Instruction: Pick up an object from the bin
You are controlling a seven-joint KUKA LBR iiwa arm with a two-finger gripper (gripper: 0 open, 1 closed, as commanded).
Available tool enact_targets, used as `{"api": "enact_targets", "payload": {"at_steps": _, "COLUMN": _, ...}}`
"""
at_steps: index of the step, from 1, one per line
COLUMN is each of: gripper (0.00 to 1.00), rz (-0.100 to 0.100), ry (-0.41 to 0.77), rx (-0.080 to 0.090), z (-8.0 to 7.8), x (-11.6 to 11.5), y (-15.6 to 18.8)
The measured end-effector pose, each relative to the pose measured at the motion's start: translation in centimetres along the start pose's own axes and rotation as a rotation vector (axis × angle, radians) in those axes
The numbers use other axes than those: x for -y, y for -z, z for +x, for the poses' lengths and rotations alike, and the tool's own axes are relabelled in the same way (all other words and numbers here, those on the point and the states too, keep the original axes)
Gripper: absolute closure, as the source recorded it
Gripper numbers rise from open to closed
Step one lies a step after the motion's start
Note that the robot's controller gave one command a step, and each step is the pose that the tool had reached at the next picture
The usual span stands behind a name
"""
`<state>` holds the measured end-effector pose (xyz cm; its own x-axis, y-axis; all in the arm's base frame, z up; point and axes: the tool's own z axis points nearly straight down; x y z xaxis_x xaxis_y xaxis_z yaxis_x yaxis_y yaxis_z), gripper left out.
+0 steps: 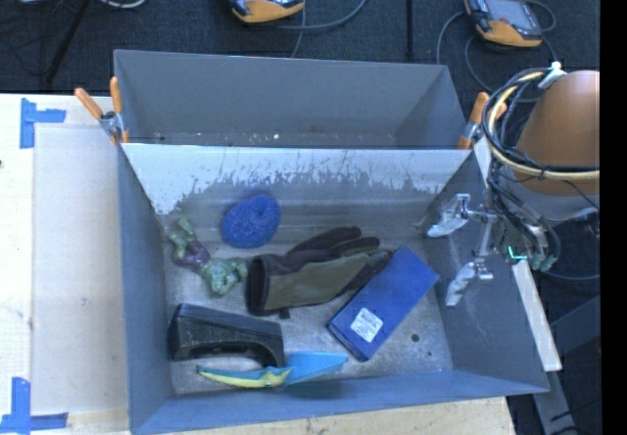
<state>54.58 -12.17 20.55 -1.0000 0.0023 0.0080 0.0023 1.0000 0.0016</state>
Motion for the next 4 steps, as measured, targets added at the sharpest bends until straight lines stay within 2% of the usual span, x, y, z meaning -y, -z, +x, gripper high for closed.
{"api": "enact_targets", "payload": {"at_steps": 1, "gripper": 0.00, "rz": 0.001, "ry": 0.004, "rx": 0.007, "z": -0.2, "x": -0.1, "y": 0.4}}
{"api": "enact_targets", "payload": {"at_steps": 2, "gripper": 0.00, "rz": 0.002, "ry": 0.162, "rx": 0.009, "z": -0.7, "x": -1.4, "y": -4.4}}
{"api": "enact_targets", "payload": {"at_steps": 3, "gripper": 0.00, "rz": 0.002, "ry": 0.460, "rx": 0.008, "z": -2.2, "x": -2.8, "y": -5.7}}
{"api": "enact_targets", "payload": {"at_steps": 4, "gripper": 0.00, "rz": 0.003, "ry": 0.551, "rx": 0.007, "z": -1.1, "x": -4.7, "y": -8.2}}
